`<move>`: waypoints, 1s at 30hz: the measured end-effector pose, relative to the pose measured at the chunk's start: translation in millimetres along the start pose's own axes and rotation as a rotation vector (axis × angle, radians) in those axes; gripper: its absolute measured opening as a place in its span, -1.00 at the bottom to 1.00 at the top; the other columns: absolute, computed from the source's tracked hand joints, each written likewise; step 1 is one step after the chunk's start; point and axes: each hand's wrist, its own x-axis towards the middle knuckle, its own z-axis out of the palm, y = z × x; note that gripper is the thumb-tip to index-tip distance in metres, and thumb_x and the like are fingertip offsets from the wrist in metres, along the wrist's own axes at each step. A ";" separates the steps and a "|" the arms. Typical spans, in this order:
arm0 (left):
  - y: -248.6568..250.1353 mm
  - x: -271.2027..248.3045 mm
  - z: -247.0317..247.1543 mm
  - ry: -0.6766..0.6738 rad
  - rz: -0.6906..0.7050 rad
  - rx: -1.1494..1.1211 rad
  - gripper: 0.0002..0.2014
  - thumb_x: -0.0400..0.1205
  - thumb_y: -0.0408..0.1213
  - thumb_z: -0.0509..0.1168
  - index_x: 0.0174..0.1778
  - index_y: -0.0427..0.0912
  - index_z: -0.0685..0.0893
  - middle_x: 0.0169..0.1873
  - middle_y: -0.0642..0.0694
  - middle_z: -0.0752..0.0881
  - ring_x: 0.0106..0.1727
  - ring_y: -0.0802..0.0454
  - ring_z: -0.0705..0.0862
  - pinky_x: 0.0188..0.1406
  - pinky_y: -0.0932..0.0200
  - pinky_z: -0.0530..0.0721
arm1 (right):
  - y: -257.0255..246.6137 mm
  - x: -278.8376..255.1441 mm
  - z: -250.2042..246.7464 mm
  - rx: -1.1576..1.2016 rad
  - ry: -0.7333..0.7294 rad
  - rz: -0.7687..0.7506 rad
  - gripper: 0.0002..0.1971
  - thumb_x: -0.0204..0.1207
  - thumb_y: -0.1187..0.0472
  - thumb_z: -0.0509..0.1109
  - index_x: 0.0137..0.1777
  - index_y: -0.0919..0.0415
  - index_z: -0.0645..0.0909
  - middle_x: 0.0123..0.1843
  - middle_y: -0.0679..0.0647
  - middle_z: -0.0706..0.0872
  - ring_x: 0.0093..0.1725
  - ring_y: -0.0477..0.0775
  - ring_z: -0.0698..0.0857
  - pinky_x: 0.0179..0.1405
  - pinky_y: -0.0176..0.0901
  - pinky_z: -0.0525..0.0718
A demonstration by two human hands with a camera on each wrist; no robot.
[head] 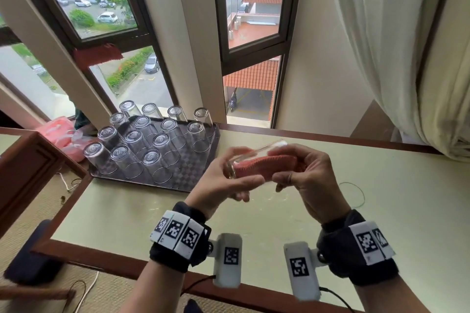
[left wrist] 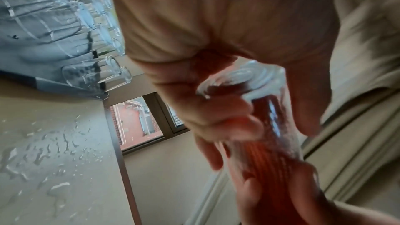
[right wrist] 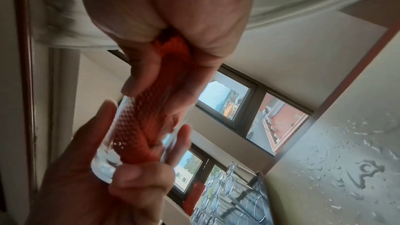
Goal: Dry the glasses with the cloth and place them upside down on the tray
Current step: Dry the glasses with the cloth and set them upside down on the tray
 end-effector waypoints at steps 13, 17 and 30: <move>-5.4 2.9 3.3 0.035 -0.003 0.085 -0.30 0.12 -0.10 0.67 0.21 -0.12 0.69 -0.19 -0.16 0.80 -0.49 0.02 0.66 -0.58 0.28 0.59 | -6.7 5.9 1.0 -0.024 -0.019 0.114 -0.42 0.10 0.85 0.26 -0.28 0.19 0.83 -0.30 0.12 0.81 -0.36 0.03 0.76 -0.58 -0.23 0.66; -1.4 2.2 -2.0 0.049 0.045 0.099 -0.46 0.24 -0.20 0.68 0.12 -0.22 0.73 -0.34 -0.05 0.78 -0.55 0.12 0.62 -0.61 0.36 0.55 | -4.7 3.5 8.7 -0.162 -0.033 0.054 -0.43 0.13 0.87 0.34 -0.19 0.19 0.80 -0.25 0.02 0.82 -0.23 -0.05 0.79 -0.45 -0.24 0.71; -3.2 5.0 4.1 0.132 0.039 0.011 -0.39 0.14 -0.10 0.70 0.10 -0.18 0.74 -0.27 -0.07 0.79 -0.35 -0.01 0.65 -0.62 0.36 0.50 | -5.3 7.2 9.0 -0.174 -0.044 0.075 -0.44 0.19 0.86 0.27 -0.16 0.19 0.77 -0.22 0.04 0.79 -0.24 -0.02 0.78 -0.43 -0.21 0.73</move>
